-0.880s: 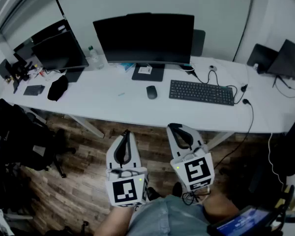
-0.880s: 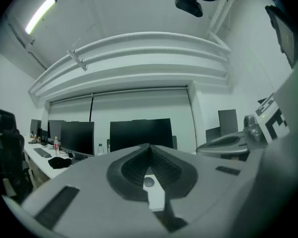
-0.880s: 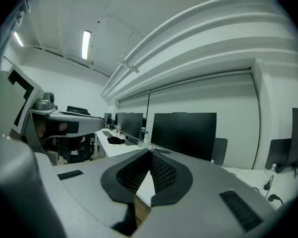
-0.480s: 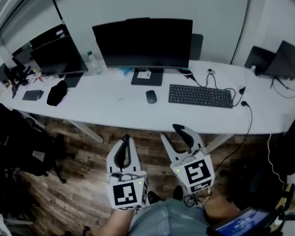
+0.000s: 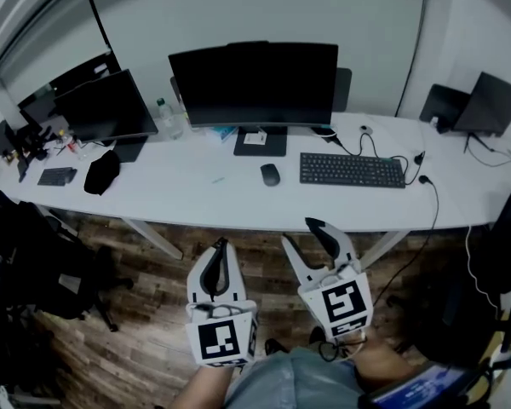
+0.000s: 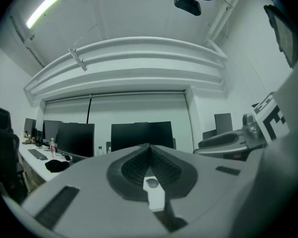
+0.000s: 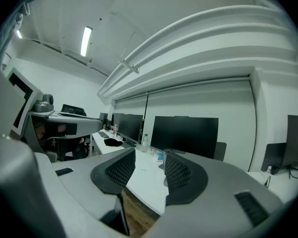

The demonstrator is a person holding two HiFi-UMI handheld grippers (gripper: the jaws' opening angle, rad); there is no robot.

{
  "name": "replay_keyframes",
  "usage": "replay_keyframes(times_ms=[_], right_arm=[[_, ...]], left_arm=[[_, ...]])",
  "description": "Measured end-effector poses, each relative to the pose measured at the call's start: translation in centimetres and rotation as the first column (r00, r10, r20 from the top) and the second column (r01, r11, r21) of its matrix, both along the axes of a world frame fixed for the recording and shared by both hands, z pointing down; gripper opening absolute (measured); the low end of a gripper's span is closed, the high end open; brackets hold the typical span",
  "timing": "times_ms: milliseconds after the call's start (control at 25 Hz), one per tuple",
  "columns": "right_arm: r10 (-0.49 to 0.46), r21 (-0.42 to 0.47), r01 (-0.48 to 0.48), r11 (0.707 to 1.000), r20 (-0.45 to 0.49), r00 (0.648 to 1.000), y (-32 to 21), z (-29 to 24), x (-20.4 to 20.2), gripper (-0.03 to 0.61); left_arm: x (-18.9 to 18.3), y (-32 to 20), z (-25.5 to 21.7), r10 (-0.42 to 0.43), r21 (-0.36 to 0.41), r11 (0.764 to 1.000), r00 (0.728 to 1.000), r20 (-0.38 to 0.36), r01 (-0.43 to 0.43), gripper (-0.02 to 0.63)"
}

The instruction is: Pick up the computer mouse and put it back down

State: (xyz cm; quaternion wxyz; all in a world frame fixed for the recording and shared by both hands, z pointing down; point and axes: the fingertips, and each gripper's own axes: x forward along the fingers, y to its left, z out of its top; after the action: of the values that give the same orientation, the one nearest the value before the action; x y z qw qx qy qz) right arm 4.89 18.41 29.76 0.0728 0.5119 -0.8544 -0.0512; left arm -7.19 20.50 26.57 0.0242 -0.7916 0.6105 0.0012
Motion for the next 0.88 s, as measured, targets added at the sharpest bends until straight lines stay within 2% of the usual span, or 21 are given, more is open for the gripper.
replay_keyframes(times_ms=[80,240,400,640,880], right_arm=[[0.014,0.002,-0.014,1.0,0.002,1.0,0.3,0.2,-0.7,0.186],[0.033,-0.013,-0.033,0.999,0.003,0.999,0.7,0.8,-1.8,0.172],[0.044,-0.018,-0.044,0.999,-0.009,0.999,0.2,1.0,-2.5,0.163],[0.068,-0.044,-0.068,0.997,0.002,0.998,-1.3,2.1,-2.3,0.158],[0.084,-0.088,-0.082,0.993,0.018,0.996,-4.1,4.0,-1.9,0.156]], left_arm=[[-0.8,0.2,0.7,0.012,-0.031,0.999,1.0,0.01,-0.011,0.005],[-2.1,0.3,1.4,0.039,-0.037,0.999,0.999,0.015,-0.038,0.005],[-2.9,-0.4,2.3,0.044,-0.029,0.999,0.999,-0.019,-0.045,0.005],[-2.8,-2.2,2.9,0.058,-0.033,0.998,0.998,-0.008,-0.058,0.005],[-2.5,-5.1,4.8,0.063,-0.093,0.994,0.998,0.005,-0.063,0.005]])
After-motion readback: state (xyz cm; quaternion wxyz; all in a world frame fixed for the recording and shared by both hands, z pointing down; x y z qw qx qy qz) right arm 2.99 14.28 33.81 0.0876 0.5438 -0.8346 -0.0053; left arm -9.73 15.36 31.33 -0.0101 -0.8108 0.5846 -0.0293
